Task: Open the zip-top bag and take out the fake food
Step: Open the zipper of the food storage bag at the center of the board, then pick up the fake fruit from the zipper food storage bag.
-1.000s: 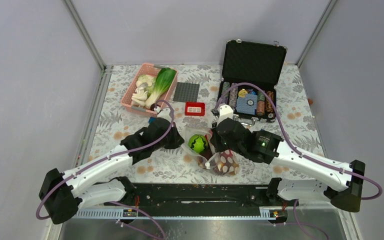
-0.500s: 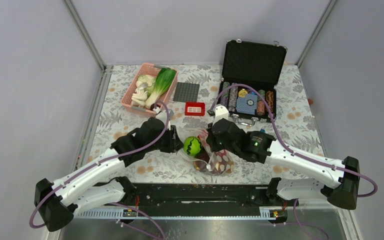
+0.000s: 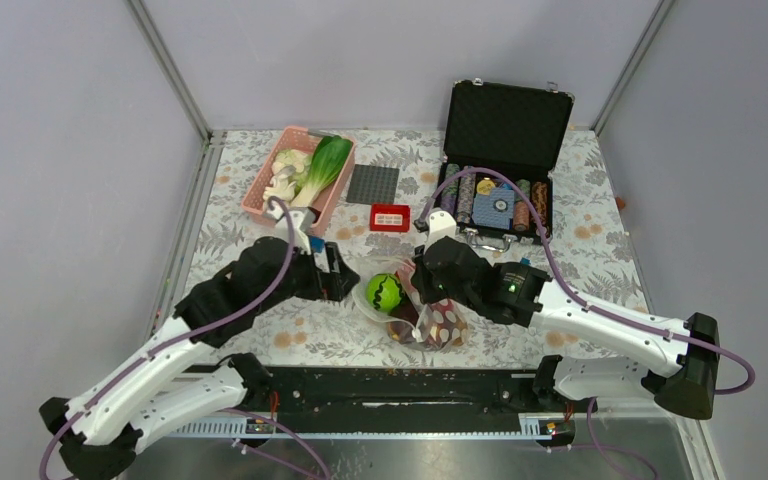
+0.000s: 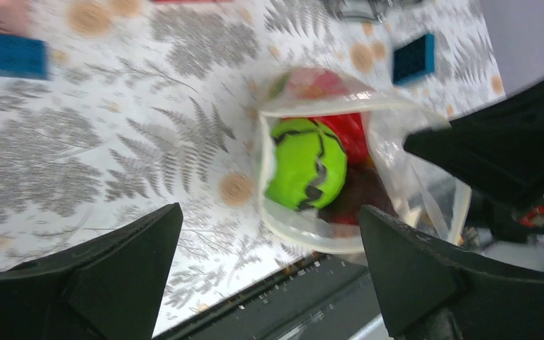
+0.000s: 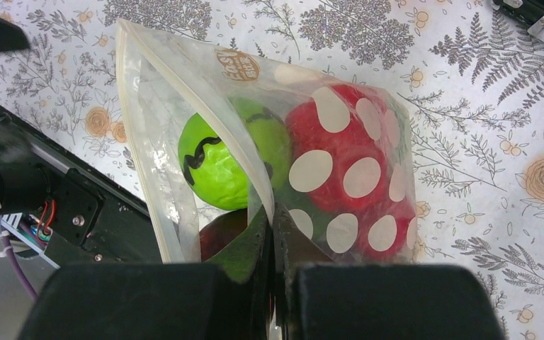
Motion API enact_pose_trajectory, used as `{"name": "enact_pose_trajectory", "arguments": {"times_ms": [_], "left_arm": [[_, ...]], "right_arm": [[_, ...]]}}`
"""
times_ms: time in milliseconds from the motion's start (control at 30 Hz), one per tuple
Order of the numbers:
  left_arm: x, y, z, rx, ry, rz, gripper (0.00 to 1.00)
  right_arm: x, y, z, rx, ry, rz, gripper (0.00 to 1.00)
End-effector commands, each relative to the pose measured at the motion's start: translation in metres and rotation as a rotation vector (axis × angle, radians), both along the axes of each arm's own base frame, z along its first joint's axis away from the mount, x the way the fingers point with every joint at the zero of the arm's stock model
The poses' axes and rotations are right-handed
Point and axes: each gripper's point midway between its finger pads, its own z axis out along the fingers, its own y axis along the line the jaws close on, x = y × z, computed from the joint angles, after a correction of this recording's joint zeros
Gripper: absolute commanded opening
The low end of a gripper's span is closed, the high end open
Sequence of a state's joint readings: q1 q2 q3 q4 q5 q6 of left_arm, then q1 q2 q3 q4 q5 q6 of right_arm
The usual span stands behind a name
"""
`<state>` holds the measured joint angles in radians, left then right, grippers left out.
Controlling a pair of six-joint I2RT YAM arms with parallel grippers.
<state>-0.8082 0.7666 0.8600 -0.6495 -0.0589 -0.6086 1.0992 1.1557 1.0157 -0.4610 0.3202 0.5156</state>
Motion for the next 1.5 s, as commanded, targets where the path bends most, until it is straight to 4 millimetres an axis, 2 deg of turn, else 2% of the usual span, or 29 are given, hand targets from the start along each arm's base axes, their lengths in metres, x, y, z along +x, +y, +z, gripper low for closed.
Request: {"name": "enact_pose_trajectory", "arguments": {"times_ms": [0,133,200,233,300,333,400,500,633,767,833,900,1033,1133,1233,1333,1467], "left_arm": [[0.02,0.049,0.02,0.086,-0.096,0.227,0.99],[0.019,0.08,0.023,0.191,-0.074,0.345,0.99],[0.014,0.085,0.025,0.209,-0.061,0.347,0.95],[0.013,0.085,0.023,0.213,-0.057,0.341,0.89],[0.01,0.084,0.019,0.201,-0.055,0.331,0.88],[0.009,0.08,0.019,0.177,-0.065,0.302,0.88],[0.007,0.062,0.027,0.083,-0.119,0.218,0.97],[-0.004,0.035,0.04,-0.039,-0.145,0.077,0.99],[-0.007,0.021,0.042,-0.023,-0.128,-0.007,0.99],[-0.016,0.004,0.062,-0.091,-0.221,-0.142,0.99],[-0.021,-0.009,0.076,-0.143,-0.289,-0.209,0.94],[-0.025,-0.017,0.078,-0.121,-0.32,-0.243,0.92],[-0.032,-0.036,0.072,-0.017,-0.363,-0.293,0.89],[-0.036,-0.058,0.054,0.083,-0.367,-0.353,0.87],[-0.037,-0.071,0.039,0.145,-0.376,-0.391,0.86],[-0.035,-0.08,0.034,0.139,-0.403,-0.409,0.86],[-0.027,-0.082,0.023,0.183,-0.413,-0.391,0.86]], "right_arm": [[0.002,0.004,0.012,0.021,-0.04,0.021,0.0],[0.003,0.005,0.011,0.01,-0.045,0.029,0.0],[0.003,0.005,0.01,0.006,-0.046,0.031,0.0],[0.003,0.005,0.01,0.004,-0.046,0.034,0.0],[0.003,0.006,0.009,0.0,-0.046,0.038,0.0],[0.003,0.006,0.01,0.0,-0.048,0.04,0.0],[0.003,0.006,0.009,-0.003,-0.049,0.045,0.0],[0.002,0.004,0.009,-0.008,-0.051,0.048,0.0],[0.002,0.002,0.007,-0.018,-0.051,0.05,0.0],[0.002,-0.003,0.006,-0.026,-0.054,0.041,0.0],[0.002,-0.004,0.006,-0.027,-0.056,0.035,0.0],[0.001,-0.006,0.006,-0.028,-0.054,0.032,0.0],[0.0,-0.007,0.006,-0.017,-0.049,0.028,0.0],[0.0,-0.007,0.008,-0.011,-0.05,0.027,0.0],[-0.002,-0.008,0.008,-0.004,-0.047,0.025,0.0],[-0.003,-0.009,0.008,0.002,-0.044,0.026,0.0],[-0.005,-0.012,0.008,0.012,-0.041,0.02,0.0]]}}
